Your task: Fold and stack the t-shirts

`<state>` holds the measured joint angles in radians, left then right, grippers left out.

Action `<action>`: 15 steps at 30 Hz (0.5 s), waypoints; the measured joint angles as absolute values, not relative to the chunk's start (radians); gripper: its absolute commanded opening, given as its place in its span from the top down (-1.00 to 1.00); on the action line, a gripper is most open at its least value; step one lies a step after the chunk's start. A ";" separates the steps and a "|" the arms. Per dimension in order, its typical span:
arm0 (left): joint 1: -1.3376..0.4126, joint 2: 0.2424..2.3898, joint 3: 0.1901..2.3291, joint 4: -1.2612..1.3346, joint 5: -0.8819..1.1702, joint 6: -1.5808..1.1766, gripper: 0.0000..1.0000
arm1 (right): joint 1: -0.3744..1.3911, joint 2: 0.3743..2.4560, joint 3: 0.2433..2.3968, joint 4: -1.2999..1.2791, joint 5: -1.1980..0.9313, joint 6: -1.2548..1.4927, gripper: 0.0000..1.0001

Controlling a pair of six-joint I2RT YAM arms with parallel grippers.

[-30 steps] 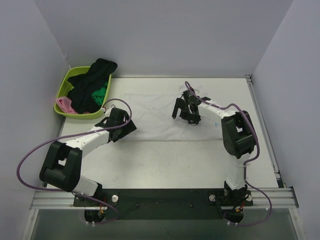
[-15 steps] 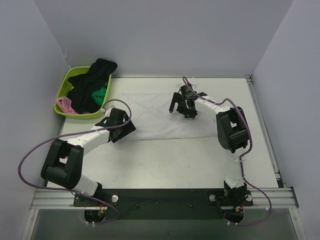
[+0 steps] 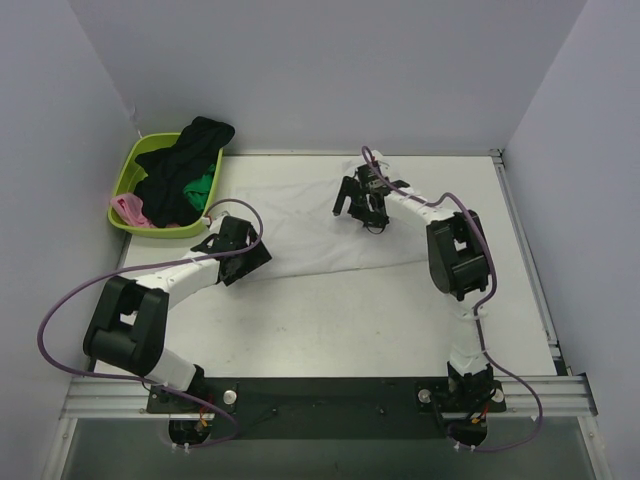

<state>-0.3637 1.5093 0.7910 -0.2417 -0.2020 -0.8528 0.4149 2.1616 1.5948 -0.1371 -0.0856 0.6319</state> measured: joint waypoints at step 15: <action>-0.363 1.517 0.791 -0.242 -0.202 -0.853 -0.95 | 0.447 2.179 1.667 -0.145 -0.087 0.643 -0.91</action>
